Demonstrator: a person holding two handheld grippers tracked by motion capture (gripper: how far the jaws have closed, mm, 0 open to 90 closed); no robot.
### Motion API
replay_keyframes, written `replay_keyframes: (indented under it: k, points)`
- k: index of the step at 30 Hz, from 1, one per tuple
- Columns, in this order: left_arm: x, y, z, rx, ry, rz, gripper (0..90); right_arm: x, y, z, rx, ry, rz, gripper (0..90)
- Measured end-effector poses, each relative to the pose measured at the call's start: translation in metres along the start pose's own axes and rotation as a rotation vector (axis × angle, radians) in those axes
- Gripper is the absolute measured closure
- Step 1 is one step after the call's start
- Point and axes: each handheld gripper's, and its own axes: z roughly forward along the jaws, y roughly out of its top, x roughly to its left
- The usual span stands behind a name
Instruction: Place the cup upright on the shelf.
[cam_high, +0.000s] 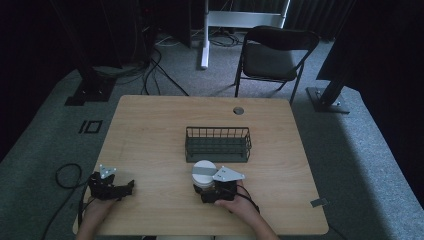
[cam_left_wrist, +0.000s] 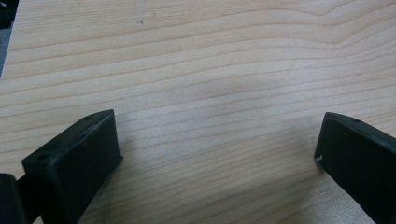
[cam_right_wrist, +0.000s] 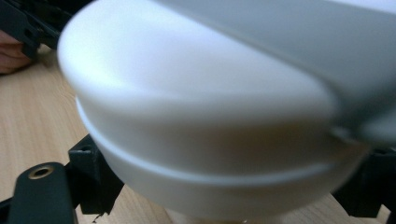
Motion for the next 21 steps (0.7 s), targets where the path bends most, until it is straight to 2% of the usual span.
replay_keyframes:
  k: [1, 13, 18, 21]
  points:
    - [0.0, 0.0, 0.0, 0.0, 0.0, 0.0, 0.1, 0.0009, 0.0, 0.0009, 0.001, -0.009, -0.012, 12.9]
    - [0.0, 0.0001, -0.0001, 0.002, 0.0, 0.0, 0.1, 0.0047, 0.0016, 0.0081, 0.003, -0.049, 0.007, 17.4]
    - [0.0, 0.0, 0.0, 0.0, 0.0, 0.0, 0.1, 0.0064, 0.0024, 0.0066, 0.012, -0.059, -0.035, 18.0]
    - [0.0, 0.0, 0.0, 0.0, 0.0, 0.0, 0.1, 0.0059, 0.004, 0.0051, 0.008, -0.048, -0.011, 18.1]
